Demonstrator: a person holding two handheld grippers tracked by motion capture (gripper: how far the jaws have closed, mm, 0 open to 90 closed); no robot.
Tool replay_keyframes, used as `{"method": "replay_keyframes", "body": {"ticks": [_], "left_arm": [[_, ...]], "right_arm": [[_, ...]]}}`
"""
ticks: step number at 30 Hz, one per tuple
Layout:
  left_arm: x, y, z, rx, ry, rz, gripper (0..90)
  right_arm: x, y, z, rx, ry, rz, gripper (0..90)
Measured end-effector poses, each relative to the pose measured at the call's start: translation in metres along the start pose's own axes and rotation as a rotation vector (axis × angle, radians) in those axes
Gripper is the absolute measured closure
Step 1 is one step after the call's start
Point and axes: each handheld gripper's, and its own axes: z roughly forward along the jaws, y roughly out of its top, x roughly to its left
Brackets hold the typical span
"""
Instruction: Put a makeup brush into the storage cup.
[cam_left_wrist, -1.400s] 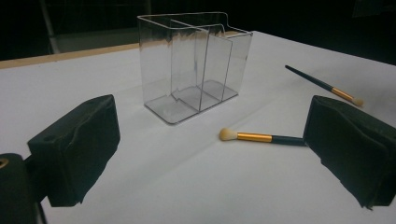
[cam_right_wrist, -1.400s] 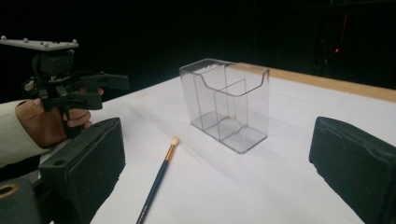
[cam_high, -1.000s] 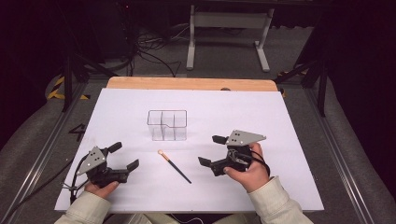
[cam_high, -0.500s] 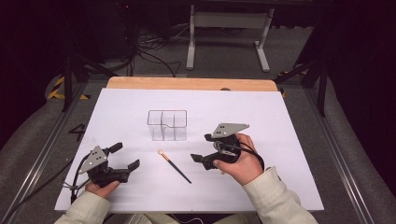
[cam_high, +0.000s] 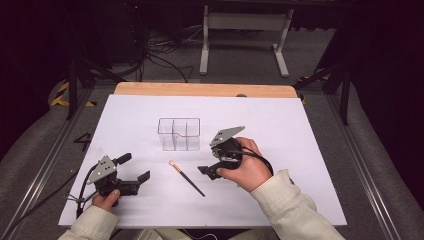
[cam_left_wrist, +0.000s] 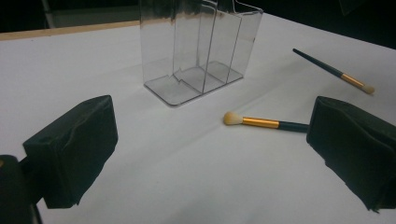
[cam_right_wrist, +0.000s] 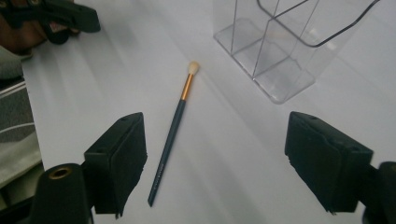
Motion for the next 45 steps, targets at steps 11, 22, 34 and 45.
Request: {"method": "replay_keyframes", "body": {"ticks": [11,22,34,45], "left_arm": [[-0.001,0.0,0.0,-0.006,-0.012,0.014,1.5],[-0.001,0.0,0.001,-0.006,-0.014,0.017,1.6],[-0.001,0.0,0.001,-0.002,-0.018,0.02,1.6],[-0.001,0.0,0.001,-0.002,-0.019,0.021,1.6]], "right_arm": [[0.007,0.015,0.019,0.129,-0.007,-0.022,25.9],[0.013,0.021,0.038,0.182,0.01,-0.025,27.1],[0.019,0.025,0.06,0.263,0.006,-0.023,28.3],[0.022,0.026,0.077,0.338,0.009,0.021,49.2]]}}
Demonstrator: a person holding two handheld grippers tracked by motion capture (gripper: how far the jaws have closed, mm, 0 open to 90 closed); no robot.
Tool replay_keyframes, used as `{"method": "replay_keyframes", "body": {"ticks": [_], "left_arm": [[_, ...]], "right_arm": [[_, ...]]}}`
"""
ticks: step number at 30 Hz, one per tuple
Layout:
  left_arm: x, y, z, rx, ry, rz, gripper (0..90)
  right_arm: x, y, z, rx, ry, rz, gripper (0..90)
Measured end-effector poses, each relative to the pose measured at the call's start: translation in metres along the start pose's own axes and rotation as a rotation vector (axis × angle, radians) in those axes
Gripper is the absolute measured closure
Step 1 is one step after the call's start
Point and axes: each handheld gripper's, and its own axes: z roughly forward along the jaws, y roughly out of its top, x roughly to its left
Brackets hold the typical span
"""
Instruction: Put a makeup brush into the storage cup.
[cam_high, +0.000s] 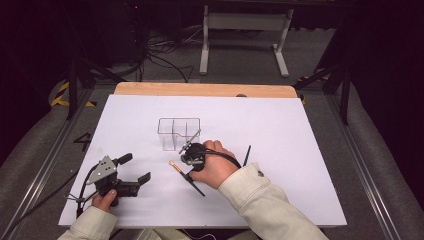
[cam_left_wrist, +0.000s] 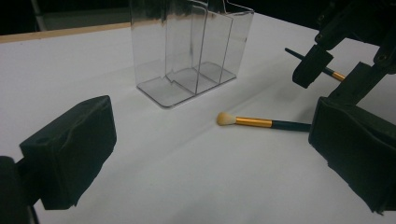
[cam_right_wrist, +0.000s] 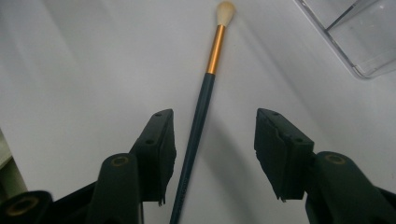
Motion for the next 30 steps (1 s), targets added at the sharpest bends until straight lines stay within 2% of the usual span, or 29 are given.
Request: {"method": "replay_keyframes", "body": {"ticks": [10,15,26,29,30], "left_arm": [[-0.001,0.0,0.001,0.007,0.005,0.006,1.6],[-0.001,0.0,0.0,0.006,-0.011,0.016,1.8],[-0.003,0.0,0.0,0.007,-0.015,0.039,2.9],[-0.003,0.0,0.0,0.012,-0.019,0.038,3.1],[-0.003,0.0,0.0,0.019,-0.032,0.023,3.7]], "right_arm": [[0.008,0.006,0.018,0.054,-0.029,0.017,61.8],[0.01,0.008,0.02,0.084,-0.043,0.02,63.7],[0.016,0.006,0.021,0.141,-0.058,0.016,68.6],[0.018,0.007,0.021,0.151,-0.059,0.016,69.2],[0.019,0.008,0.021,0.163,-0.061,0.012,69.7]]}}
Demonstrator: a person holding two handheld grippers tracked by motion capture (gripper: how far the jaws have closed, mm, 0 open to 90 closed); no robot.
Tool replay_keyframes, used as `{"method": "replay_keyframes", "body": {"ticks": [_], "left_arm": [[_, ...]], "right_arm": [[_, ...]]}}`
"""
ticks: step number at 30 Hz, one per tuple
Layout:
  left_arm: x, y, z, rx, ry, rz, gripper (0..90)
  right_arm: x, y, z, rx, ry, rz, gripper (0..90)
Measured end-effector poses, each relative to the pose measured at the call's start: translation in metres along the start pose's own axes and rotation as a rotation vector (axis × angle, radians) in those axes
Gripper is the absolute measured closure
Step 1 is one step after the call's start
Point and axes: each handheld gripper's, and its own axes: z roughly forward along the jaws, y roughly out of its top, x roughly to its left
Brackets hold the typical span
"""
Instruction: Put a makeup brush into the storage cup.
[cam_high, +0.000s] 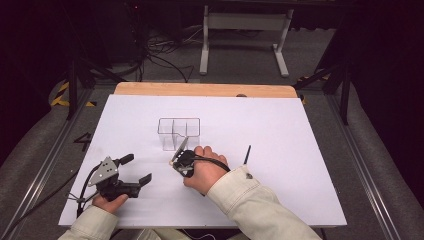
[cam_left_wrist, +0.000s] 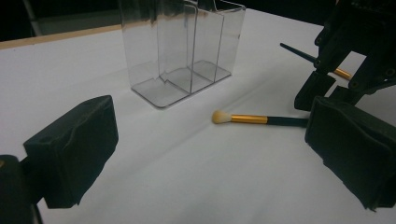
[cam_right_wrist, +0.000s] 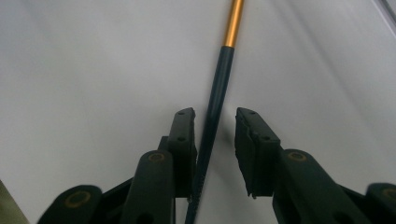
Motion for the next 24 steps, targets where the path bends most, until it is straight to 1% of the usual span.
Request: {"method": "replay_keyframes", "body": {"ticks": [3,6,10,12,15,16,17,18,19,22,24], "left_arm": [[0.0001,0.0003,-0.0001,0.008,-0.014,-0.004,5.0],[0.0,0.0004,-0.0002,0.007,-0.02,-0.005,5.2],[0.0004,0.0007,-0.0005,0.005,-0.018,0.003,5.5],[0.0004,0.0008,-0.0005,0.005,-0.022,0.002,6.5],[-0.0001,0.0008,0.0,0.003,-0.028,-0.014,6.5],[-0.0001,0.0008,0.0,0.003,-0.028,-0.014,6.3],[0.0001,0.0012,-0.0004,0.002,-0.02,-0.012,6.3],[0.0005,0.0014,-0.0009,0.0,-0.022,-0.024,5.5],[0.0006,0.0014,-0.0008,0.0,-0.021,-0.027,5.3],[0.0005,0.0017,-0.0011,0.0,-0.012,-0.029,4.5],[0.0007,0.0021,-0.0016,-0.002,-0.015,-0.031,3.6]], "right_arm": [[0.0013,0.0001,0.0011,0.019,-0.007,-0.017,69.5],[0.0031,0.0003,0.0025,0.034,0.0,-0.012,71.7],[0.0039,0.0004,0.0049,0.053,-0.001,-0.013,74.4],[0.0038,0.0001,0.0065,0.06,-0.005,-0.014,76.8],[0.004,0.0005,0.0063,0.064,-0.012,-0.009,78.4],[0.004,0.0005,0.0063,0.064,-0.012,-0.009,78.4],[0.0041,0.0005,0.0063,0.065,-0.015,-0.006,79.7],[0.0043,0.0004,0.0065,0.067,-0.021,-0.005,83.0],[0.0042,0.0004,0.0066,0.071,-0.022,-0.007,84.3],[0.0044,0.0008,0.0066,0.074,-0.024,-0.008,84.3],[0.0046,0.001,0.0064,0.078,-0.027,-0.009,84.4]]}}
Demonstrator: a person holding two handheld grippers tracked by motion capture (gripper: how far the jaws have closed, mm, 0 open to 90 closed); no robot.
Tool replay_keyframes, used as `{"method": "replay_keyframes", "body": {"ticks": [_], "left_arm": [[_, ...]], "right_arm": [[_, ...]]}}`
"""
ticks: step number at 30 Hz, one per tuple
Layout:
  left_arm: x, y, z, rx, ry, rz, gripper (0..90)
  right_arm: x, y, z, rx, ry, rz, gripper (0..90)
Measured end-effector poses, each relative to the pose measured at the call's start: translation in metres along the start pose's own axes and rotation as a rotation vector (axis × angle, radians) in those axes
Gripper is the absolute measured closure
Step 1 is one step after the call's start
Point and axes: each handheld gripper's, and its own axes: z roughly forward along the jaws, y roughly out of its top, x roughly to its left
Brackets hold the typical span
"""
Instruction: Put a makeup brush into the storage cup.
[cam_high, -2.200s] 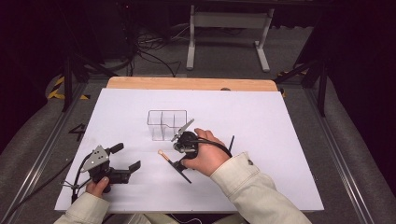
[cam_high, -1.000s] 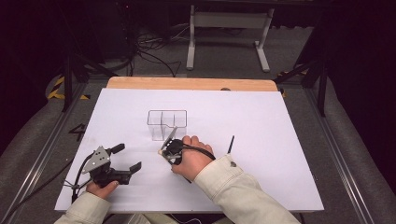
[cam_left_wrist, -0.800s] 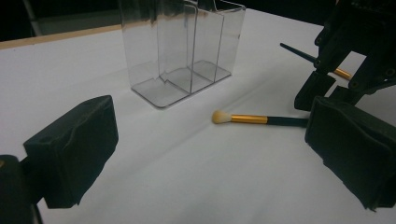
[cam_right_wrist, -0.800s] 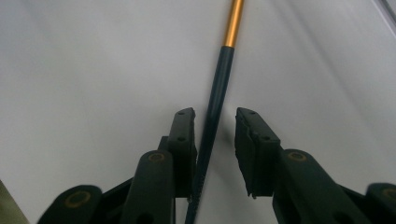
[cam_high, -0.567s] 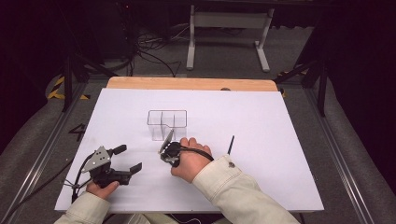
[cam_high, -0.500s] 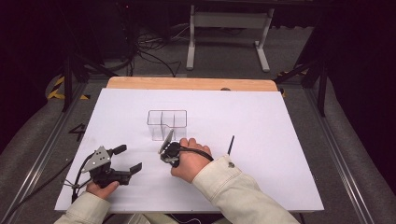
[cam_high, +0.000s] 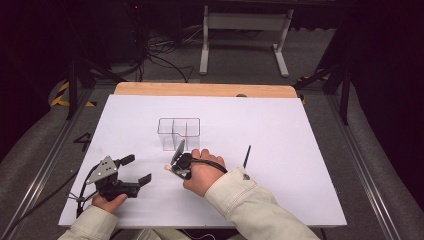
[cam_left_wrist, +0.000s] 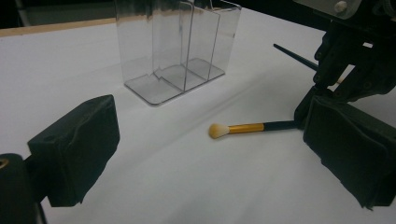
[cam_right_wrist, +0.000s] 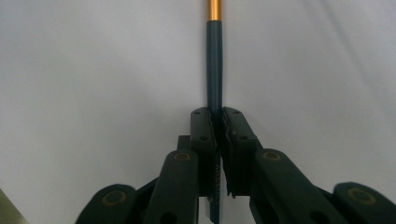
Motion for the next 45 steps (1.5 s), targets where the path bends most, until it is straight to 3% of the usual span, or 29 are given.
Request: {"method": "replay_keyframes", "body": {"ticks": [8,12,18,24,29,34,45], "left_arm": [[0.002,0.0,0.0,-0.002,-0.027,-0.034,6.6],[0.0,0.001,-0.003,-0.041,-0.04,-0.025,9.2],[-0.001,0.004,-0.003,-0.057,-0.05,-0.028,10.5],[-0.006,0.012,-0.001,-0.053,-0.104,-0.027,15.7],[-0.01,0.019,0.006,-0.063,-0.182,-0.029,22.4],[-0.013,0.026,0.012,-0.077,-0.217,-0.022,23.9],[-0.018,0.034,0.019,-0.091,-0.244,0.001,22.4]], "right_arm": [[-0.002,-0.001,0.0,-0.011,0.011,0.016,84.5],[-0.004,-0.005,-0.005,-0.053,0.012,0.024,84.6],[-0.008,-0.021,-0.021,-0.175,0.015,0.025,84.5],[-0.014,-0.036,-0.031,-0.272,0.015,0.043,84.6],[-0.017,-0.052,-0.04,-0.402,0.019,0.056,84.6],[-0.019,-0.067,-0.046,-0.516,0.02,0.067,84.6],[-0.039,-0.102,-0.059,-0.7,0.058,0.05,84.6]]}}
